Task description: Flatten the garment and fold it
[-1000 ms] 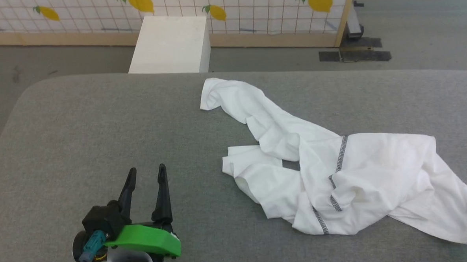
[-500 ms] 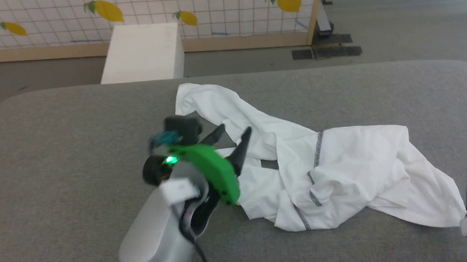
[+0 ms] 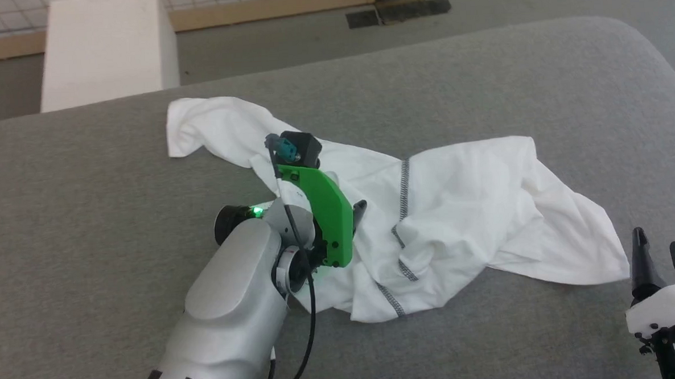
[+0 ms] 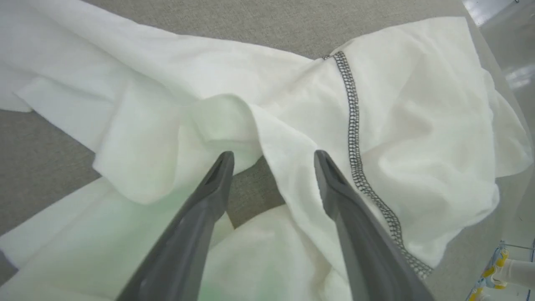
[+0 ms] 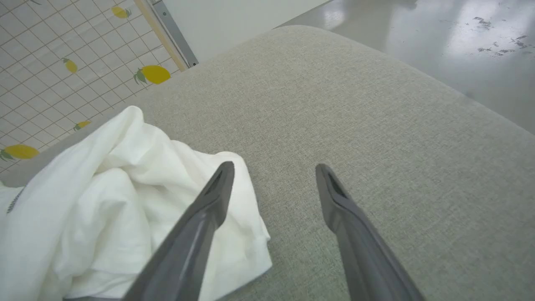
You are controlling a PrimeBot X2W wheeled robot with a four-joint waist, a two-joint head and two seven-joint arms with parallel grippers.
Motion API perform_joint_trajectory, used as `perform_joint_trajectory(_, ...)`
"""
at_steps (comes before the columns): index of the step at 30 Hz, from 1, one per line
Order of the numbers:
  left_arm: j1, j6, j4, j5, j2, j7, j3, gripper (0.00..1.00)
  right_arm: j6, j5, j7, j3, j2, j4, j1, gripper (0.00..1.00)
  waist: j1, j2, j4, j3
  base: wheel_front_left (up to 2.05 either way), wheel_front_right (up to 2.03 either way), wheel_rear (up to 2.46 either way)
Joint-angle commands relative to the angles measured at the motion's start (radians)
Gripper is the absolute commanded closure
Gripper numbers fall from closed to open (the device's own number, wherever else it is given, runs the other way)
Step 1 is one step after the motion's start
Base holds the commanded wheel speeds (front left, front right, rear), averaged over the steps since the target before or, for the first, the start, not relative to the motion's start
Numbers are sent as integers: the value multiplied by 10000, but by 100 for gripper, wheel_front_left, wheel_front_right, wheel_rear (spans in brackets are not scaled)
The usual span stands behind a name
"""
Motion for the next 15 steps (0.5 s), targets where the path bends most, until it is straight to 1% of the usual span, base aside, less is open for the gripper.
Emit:
perform_joint_trajectory(1, -162, -28, 120, -113, 30, -88, 33, 0, -13, 22, -147, -18, -5, 70, -200, 0, 0, -1, -555, 548, 0, 0, 0)
perform_joint_trajectory(3, -190, -69, 289, -198, 27, -268, 87, 0, -13, 7, -251, -38, -5, 163, -220, 0, 0, -1, -576, 574, 0, 0, 0)
perform_joint_trajectory(4, -228, -121, 312, -224, 25, -488, 129, 64, -13, -9, -289, -43, -5, 208, -233, 0, 0, -1, -576, 587, 0, 0, 0)
perform_joint_trajectory(5, -264, -171, 297, -262, 24, -737, 201, 100, -13, -19, -317, -54, -5, 242, -248, 0, 0, -1, -561, 588, 0, 0, 0)
perform_joint_trajectory(7, -335, -292, 260, -383, 20, -1199, 335, 100, -13, -76, -371, -104, -5, 297, -266, 0, 0, -1, -441, 528, 0, 0, 0)
perform_joint_trajectory(10, -526, -347, 46, -595, 14, -2141, 702, 100, -13, -164, -397, -136, -5, 343, -274, 0, 0, -1, -154, 365, 0, 0, 0)
perform_joint_trajectory(15, -629, -283, -709, -1140, 26, -3571, 1614, 100, -13, -267, -330, -127, -5, 381, -233, 0, 0, -1, 516, -109, 0, 0, 0)
